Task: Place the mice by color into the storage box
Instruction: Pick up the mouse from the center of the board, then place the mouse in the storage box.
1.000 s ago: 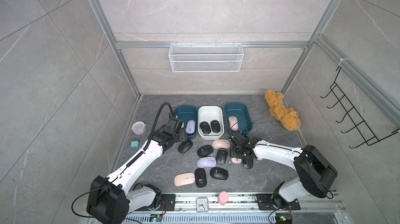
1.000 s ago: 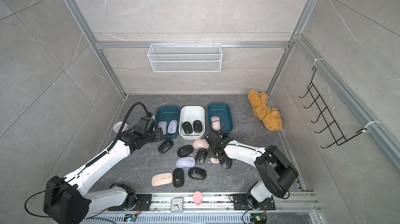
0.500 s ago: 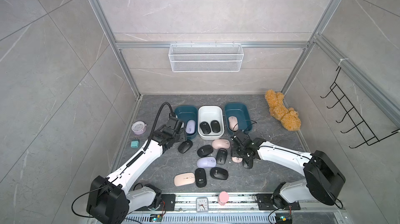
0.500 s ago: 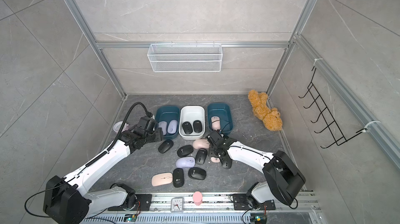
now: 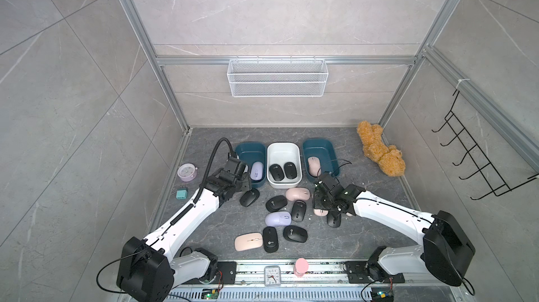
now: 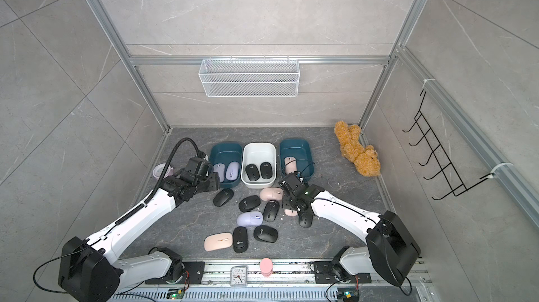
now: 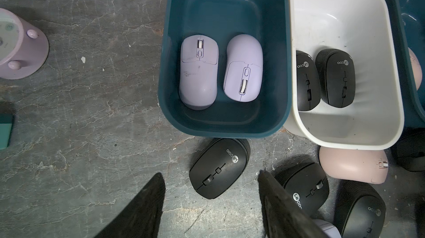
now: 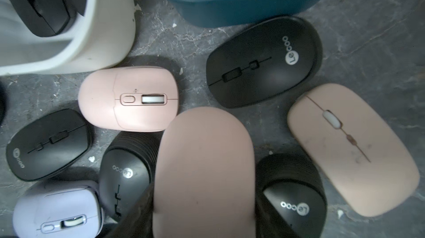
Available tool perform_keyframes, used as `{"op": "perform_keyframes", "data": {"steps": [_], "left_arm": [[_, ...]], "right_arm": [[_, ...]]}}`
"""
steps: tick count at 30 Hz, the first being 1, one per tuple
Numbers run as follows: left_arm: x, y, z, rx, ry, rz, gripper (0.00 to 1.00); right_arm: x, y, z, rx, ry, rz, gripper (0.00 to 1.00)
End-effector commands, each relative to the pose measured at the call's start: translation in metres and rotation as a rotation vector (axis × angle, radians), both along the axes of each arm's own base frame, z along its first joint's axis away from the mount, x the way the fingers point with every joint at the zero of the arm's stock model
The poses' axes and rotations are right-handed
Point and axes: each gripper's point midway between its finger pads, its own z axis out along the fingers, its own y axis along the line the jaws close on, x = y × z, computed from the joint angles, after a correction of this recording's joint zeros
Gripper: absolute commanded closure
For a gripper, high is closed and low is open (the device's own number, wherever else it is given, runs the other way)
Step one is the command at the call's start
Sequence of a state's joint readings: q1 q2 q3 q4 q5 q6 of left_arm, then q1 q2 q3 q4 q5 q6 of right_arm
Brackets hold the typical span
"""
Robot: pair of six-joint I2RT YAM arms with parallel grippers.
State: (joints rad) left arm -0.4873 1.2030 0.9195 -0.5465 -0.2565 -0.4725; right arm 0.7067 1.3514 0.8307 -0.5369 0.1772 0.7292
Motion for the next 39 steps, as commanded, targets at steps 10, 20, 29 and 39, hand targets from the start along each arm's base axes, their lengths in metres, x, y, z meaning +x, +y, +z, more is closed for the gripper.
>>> {"op": "perform_keyframes", "data": {"steps": [10,20,29,39], "left_arm": [[0.004,0.003,0.02,-0.013,-0.046,0.026,0.33],[0.004,0.002,0.021,-0.017,-0.039,0.019,0.33],[0.001,0.003,0.025,-0.014,-0.038,0.014,0.33],[0.002,0.003,0.028,-0.001,-0.037,0.008,0.33]], "right_arm": [[0.02,0.01,0.055,-0.033,-0.111,0.097,0.46],[0.083,0.014,0.097,-0.105,-0.273,0.12,0.46],[0.135,0.016,0.106,-0.135,-0.297,0.162,0.46],[0.183,-0.019,0.091,-0.128,-0.239,0.145,0.46]]}}
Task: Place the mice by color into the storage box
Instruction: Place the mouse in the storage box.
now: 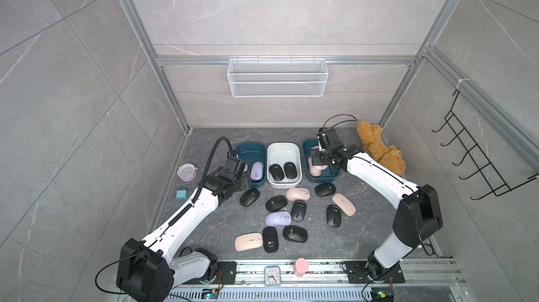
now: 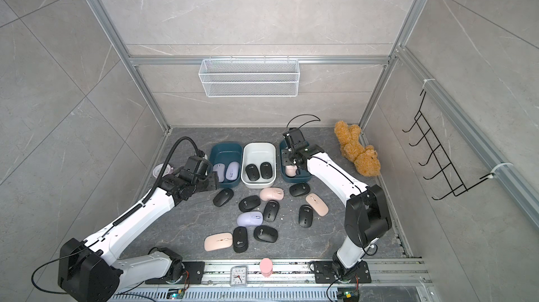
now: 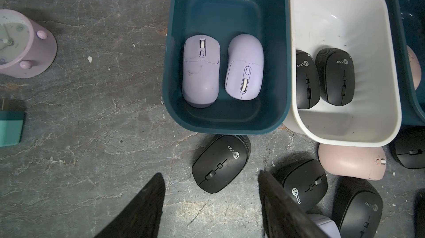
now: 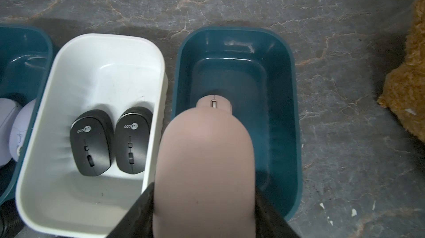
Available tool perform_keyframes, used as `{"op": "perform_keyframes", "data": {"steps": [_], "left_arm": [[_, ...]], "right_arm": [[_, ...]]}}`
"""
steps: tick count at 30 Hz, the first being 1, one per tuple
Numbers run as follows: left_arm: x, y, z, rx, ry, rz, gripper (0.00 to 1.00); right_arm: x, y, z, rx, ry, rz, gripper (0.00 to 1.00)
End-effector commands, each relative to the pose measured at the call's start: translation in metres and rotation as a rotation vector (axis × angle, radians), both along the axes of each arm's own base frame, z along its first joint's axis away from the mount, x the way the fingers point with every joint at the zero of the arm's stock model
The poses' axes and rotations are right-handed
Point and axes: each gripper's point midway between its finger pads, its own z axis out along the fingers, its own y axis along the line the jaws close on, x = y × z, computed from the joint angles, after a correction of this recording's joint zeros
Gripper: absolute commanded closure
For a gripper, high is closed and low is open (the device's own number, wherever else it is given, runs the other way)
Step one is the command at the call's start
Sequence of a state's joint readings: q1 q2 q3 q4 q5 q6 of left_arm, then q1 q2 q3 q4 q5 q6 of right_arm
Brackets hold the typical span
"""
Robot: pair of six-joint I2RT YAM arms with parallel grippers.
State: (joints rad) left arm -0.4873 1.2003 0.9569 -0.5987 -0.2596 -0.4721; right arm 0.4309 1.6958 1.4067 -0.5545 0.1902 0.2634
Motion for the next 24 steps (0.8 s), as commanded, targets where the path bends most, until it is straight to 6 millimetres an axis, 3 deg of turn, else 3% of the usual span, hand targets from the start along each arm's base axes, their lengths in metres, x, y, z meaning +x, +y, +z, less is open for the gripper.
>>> {"op": "perform_keyframes", "data": {"steps": [1,14,24], "left_arm": [[0.005,0.001,0.021,-0.009,-0.048,0.007,0.33],[0.009,0.001,0.021,0.015,-0.042,0.001,0.33],[0.015,-0.001,0.019,0.035,-0.026,-0.006,0.33]], "right_arm": [[0.015,-0.004,-0.002,0.01,0.013,0.031,0.46],[0.051,-0.044,-0.053,-0.001,0.125,-0.044,0.46],[0.059,-0.051,-0.084,-0.01,0.191,-0.059,0.46]]}}
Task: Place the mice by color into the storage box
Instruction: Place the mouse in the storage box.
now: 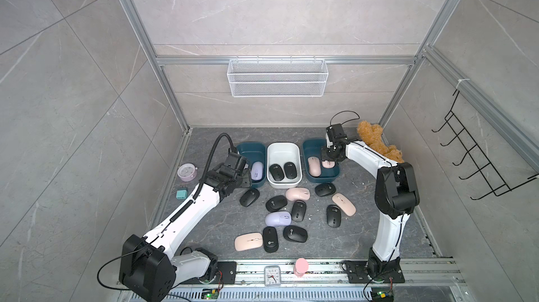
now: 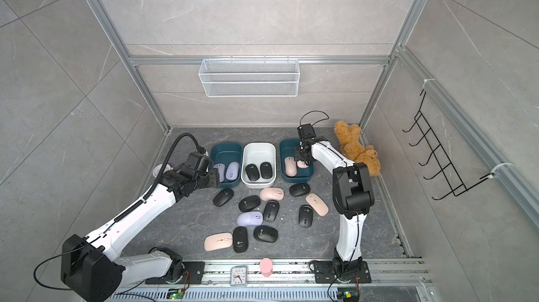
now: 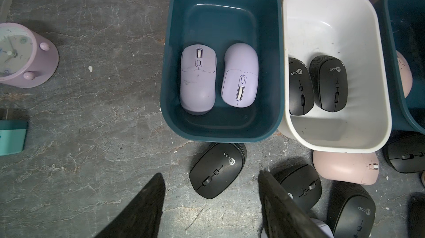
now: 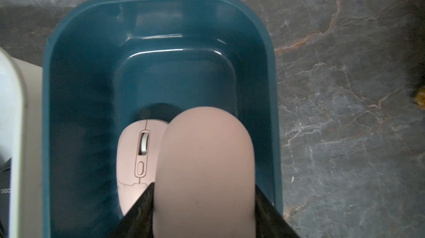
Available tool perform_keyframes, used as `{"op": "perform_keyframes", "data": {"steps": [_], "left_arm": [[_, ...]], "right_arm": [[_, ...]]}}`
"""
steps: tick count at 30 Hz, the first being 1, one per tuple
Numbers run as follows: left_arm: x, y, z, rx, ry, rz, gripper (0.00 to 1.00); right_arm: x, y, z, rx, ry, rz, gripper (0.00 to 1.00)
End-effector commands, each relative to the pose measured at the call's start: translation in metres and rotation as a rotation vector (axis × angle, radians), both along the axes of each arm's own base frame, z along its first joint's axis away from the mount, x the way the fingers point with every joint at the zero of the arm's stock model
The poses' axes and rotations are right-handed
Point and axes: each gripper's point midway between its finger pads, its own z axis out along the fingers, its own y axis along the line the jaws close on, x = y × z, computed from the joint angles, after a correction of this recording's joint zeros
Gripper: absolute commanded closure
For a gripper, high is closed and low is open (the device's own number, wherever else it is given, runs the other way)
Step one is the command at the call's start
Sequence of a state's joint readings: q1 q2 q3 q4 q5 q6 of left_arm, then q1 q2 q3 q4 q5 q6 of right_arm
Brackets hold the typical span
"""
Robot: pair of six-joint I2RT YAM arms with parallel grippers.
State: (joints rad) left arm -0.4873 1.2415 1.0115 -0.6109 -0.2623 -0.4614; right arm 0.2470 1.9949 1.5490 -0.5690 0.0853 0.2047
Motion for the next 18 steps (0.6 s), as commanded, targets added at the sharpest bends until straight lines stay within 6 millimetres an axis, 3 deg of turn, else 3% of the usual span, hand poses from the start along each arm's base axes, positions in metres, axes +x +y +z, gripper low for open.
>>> {"op": "perform_keyframes", "data": {"steps": [1,18], "left_arm": [[0.006,0.004,0.011,0.028,-0.022,0.001,0.33],[0.008,0.002,0.004,0.035,-0.007,-0.001,0.33]], "right_arm": [[0.006,0.003,-0.002,-0.005,0.009,0.019,0.46],[0.003,0.001,-0.033,-0.024,0.086,0.002,0.44]]}}
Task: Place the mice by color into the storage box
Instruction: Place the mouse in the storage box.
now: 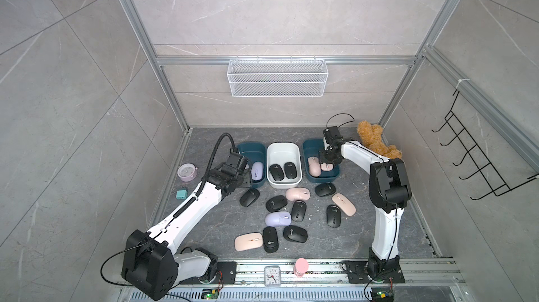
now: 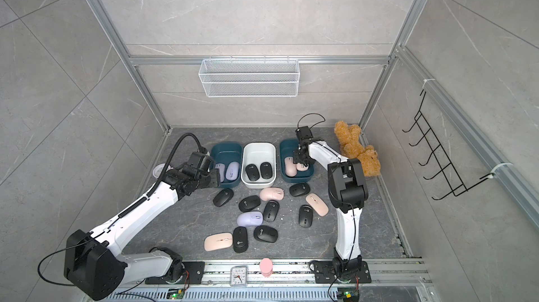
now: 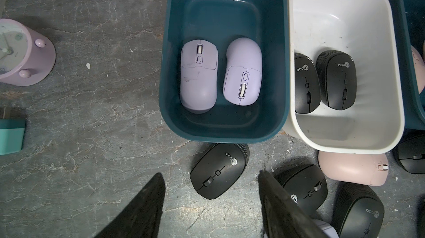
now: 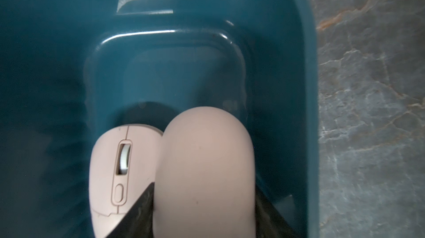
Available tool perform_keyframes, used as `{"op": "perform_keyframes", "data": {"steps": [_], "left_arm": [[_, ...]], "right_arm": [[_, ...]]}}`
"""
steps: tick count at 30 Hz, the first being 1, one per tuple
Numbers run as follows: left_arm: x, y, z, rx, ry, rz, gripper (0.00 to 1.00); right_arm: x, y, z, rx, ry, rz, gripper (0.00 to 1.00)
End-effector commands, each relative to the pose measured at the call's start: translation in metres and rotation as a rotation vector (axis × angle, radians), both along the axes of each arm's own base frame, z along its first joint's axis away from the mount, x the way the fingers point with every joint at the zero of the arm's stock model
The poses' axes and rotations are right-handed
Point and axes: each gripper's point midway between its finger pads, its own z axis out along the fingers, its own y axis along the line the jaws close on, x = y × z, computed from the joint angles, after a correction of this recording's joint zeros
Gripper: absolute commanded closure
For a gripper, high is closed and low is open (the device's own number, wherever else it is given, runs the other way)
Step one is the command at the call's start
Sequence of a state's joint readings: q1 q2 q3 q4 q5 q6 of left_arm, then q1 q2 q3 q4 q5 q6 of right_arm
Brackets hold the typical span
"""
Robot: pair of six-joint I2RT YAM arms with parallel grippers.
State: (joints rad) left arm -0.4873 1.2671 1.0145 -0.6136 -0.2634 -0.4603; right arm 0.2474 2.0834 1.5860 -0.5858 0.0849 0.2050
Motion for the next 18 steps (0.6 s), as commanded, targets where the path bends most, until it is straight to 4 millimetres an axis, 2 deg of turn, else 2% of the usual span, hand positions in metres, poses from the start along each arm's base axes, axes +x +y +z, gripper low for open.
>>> {"op": "perform_keyframes", "data": {"steps": [1,8,18], "left_arm": [[0.0064,0.0027,0.011,0.022,-0.028,0.0,0.33],[0.0063,0.0024,0.0121,0.019,-0.031,-0.002,0.33],[0.0058,0.002,0.0142,0.011,-0.037,-0.001,0.33]], "right_arm": [[0.0004,-0.0003,-0.0044,-0.008,0.023,0.001,0.44],[-0.0017,0.0009,-0.0094,0.0,0.039,-0.003,0.42],[-0.0003,0.0029,-0.0022,0.015,0.031,-0.008,0.36]]}}
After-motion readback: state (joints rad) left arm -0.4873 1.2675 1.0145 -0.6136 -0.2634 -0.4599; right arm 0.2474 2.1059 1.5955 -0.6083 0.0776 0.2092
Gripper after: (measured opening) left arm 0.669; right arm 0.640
